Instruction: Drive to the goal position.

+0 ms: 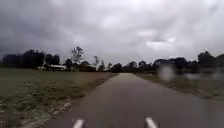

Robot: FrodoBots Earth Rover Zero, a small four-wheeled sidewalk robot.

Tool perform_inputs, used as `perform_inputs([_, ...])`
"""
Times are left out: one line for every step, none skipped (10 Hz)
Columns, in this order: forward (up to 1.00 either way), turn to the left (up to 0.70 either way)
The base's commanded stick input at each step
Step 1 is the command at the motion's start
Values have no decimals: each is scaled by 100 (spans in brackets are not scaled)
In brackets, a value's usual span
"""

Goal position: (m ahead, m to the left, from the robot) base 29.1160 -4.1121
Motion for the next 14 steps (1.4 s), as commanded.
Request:
perform_inputs([84, 3])
perform_inputs([84, 3])
perform_inputs([84, 3])
perform_inputs([84, 3])
perform_inputs([84, 3])
perform_inputs([84, 3])
perform_inputs([84, 3])
perform_inputs([84, 3])
perform_inputs([84, 3])
perform_inputs([84, 3])
perform_inputs([84, 3])
perform_inputs([84, 3])
perform_inputs([84, -2])
perform_inputs([84, -20])
